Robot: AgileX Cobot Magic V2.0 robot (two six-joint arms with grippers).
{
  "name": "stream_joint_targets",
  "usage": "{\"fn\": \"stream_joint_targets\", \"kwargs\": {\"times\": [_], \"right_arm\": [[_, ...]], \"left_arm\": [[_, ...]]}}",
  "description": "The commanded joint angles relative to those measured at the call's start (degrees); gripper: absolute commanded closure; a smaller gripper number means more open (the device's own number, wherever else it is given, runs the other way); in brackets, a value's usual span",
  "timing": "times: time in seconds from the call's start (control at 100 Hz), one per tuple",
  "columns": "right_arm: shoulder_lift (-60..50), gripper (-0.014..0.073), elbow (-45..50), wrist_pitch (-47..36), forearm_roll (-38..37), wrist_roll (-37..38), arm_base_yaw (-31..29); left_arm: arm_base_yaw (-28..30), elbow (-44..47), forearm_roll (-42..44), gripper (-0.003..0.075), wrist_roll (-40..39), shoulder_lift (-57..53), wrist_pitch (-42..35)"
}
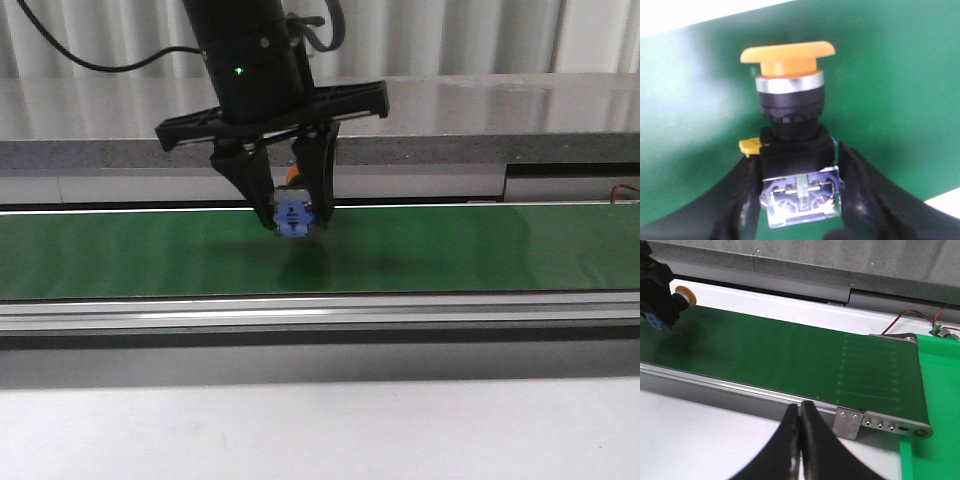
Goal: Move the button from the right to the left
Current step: 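Lift the button with the left gripper and lower it into the blue tray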
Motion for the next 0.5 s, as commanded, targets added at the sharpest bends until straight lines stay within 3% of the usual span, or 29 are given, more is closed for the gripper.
{"fn": "stream_joint_targets", "kwargs": {"times": [0.0, 0.23, 0.49], "right_arm": [[0.5, 0.0662, -1.4, -4.6, 0.4, -0.4, 0.1], [0.5, 0.0662, -1.4, -4.6, 0.4, -0.4, 0.1], [0.5, 0.0662, -1.4, -4.6, 0.4, -0.4, 0.1]], "left_arm": [[-0.2, -4.1, 2.4, 0.067, 0.0, -4.4, 1.9], [1.7, -5.5, 6.8, 0.067, 3.6, -7.7, 5.4], [9.4, -5.4, 6.8, 0.067, 10.2, -10.2, 9.6]]}}
